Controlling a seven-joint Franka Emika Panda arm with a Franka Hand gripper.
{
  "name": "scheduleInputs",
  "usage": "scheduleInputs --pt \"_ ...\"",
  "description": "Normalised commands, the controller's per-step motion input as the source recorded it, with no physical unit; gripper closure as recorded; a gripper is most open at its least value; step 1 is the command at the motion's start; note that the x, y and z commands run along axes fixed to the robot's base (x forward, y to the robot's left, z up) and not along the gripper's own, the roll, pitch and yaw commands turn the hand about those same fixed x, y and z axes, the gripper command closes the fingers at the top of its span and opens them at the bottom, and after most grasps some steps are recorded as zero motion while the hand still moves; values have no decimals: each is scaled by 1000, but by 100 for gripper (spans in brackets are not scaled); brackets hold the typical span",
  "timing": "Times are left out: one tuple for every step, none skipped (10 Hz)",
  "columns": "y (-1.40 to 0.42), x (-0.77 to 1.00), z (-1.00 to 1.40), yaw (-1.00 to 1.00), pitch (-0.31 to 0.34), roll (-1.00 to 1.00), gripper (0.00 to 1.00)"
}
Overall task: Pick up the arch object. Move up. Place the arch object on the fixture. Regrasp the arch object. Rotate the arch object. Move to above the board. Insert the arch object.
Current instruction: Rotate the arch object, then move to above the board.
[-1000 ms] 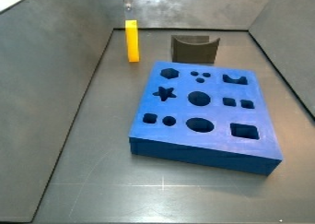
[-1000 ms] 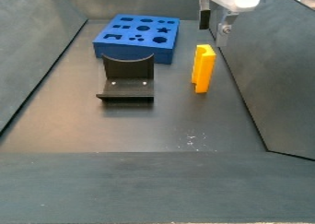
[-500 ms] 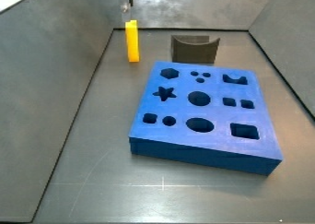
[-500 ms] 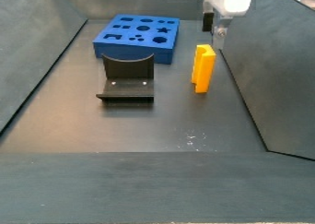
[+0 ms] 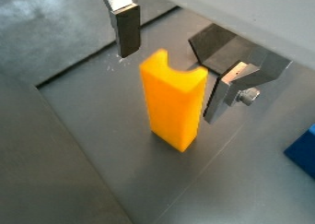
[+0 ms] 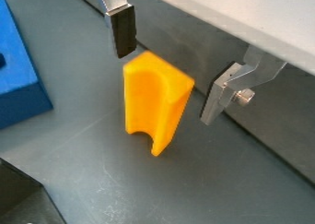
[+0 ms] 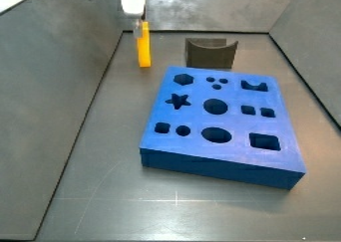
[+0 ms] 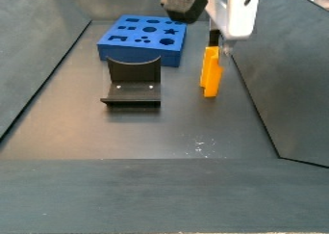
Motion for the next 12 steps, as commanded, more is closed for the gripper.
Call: scheduleInputs --pt "-8 15 -659 22 -48 -24 0" --pt "-8 17 -519 22 -48 -29 0" --pt "-8 18 -419 22 -45 -33 0" --pt "-7 21 -319 21 -43 -36 0" --pt "-5 27 -193 22 -40 -40 0" --pt "0 0 0 0 0 0 100" --pt "-52 30 1000 281 12 3 100" --pt "-52 29 1000 277 19 3 100" --pt "-52 25 1000 211 31 5 100" --pt "-49 23 1000 121 33 11 100" --pt "-48 22 1000 76 33 15 100" --pt "-46 20 1000 43 40 22 100"
